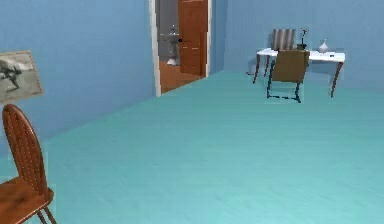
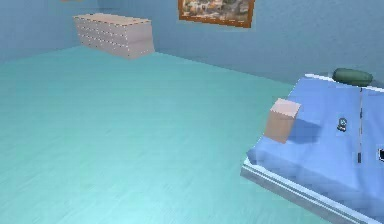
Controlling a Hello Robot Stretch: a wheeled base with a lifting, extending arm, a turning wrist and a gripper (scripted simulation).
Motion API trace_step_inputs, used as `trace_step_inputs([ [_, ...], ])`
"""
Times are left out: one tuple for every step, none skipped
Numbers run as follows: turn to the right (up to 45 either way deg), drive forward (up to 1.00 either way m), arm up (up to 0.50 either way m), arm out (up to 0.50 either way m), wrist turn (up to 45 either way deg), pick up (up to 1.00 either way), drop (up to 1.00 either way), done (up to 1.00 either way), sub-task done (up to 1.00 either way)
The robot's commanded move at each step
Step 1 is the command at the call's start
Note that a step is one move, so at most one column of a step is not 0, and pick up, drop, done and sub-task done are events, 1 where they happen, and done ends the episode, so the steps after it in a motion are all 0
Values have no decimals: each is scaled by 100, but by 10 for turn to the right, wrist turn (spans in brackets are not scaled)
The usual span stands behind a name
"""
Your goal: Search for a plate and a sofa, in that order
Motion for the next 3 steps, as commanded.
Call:
trace_step_inputs([
  [0, 100, 0, 0, 0, 0, 0, 0, 0],
  [0, 100, 0, 0, 0, 0, 0, 0, 0],
  [0, 100, 0, 0, 0, 0, 0, 0, 0],
])
